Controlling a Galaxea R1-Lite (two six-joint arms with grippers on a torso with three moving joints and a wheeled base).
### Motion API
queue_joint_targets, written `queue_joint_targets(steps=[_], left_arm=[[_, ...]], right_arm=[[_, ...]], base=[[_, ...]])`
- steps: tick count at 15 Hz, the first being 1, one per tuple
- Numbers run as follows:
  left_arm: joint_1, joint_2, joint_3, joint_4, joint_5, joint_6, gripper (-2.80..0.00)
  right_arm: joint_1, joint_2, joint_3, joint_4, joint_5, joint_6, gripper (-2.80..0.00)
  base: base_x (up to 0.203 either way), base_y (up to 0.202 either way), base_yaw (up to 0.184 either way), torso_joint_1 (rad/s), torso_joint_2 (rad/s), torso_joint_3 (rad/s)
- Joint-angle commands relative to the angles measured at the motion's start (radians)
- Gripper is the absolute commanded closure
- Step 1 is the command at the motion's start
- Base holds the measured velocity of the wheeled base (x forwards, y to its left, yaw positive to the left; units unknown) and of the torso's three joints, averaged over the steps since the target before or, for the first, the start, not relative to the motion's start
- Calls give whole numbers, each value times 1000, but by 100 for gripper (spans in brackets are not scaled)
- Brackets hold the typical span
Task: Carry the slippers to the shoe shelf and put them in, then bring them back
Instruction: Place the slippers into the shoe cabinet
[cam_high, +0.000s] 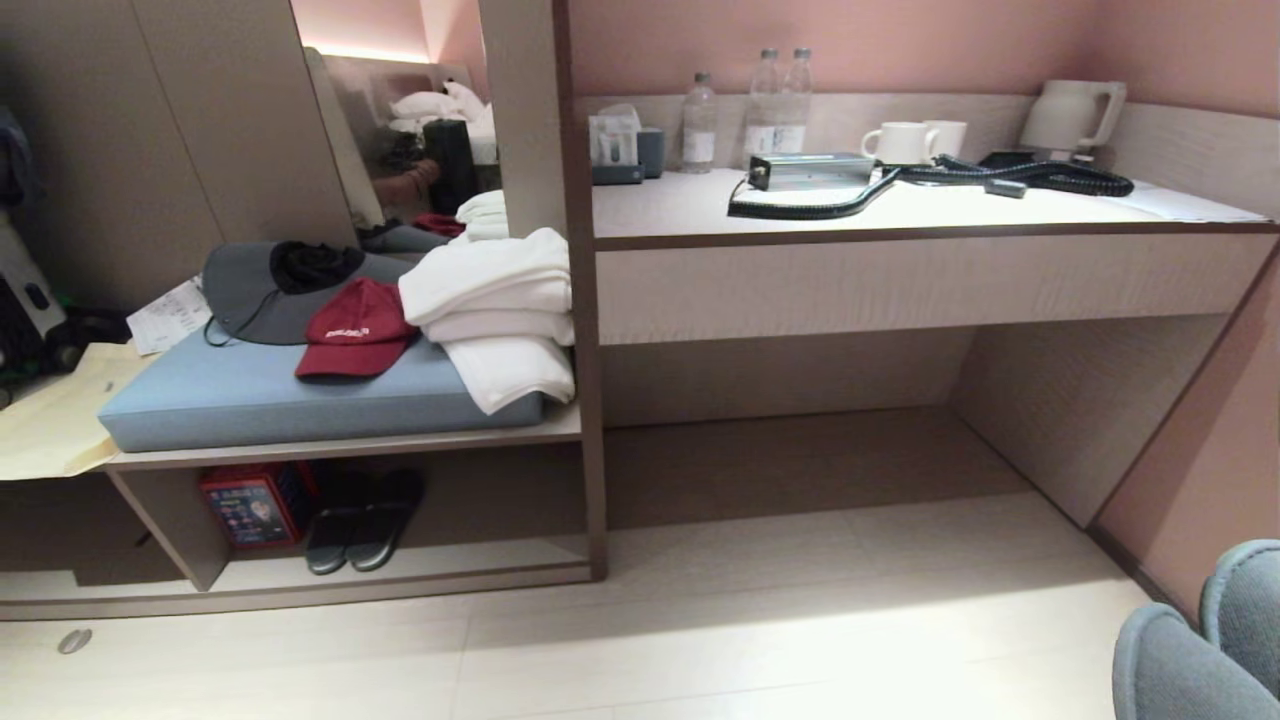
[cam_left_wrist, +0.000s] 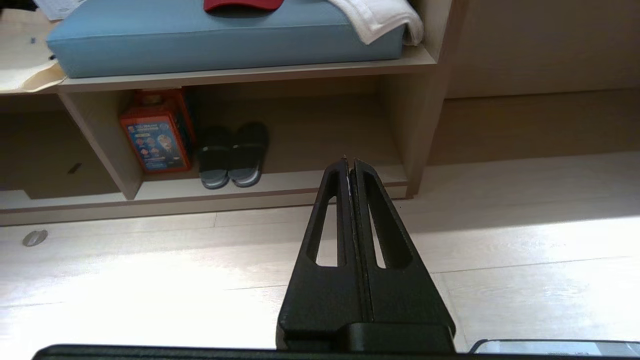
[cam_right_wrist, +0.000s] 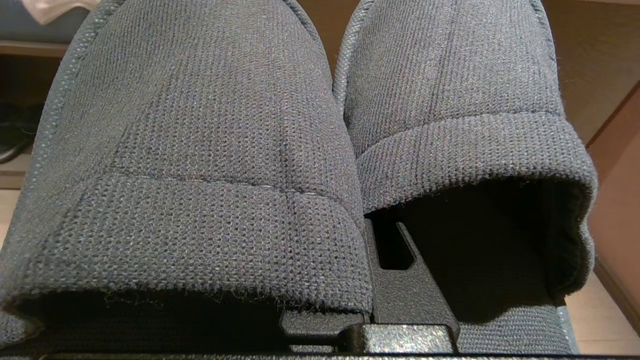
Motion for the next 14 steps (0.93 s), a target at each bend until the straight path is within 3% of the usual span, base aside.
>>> queue_joint_targets(steps=[1, 14], left_arm=[[0, 1, 2, 0, 1, 0, 0], [0, 1, 2, 0, 1, 0, 0]], right_arm=[[0, -2, 2, 0, 0, -1, 0], [0, -2, 2, 0, 0, -1, 0]], base=[[0, 199, -4, 5, -1, 5], [0, 197, -2, 3, 2, 1]])
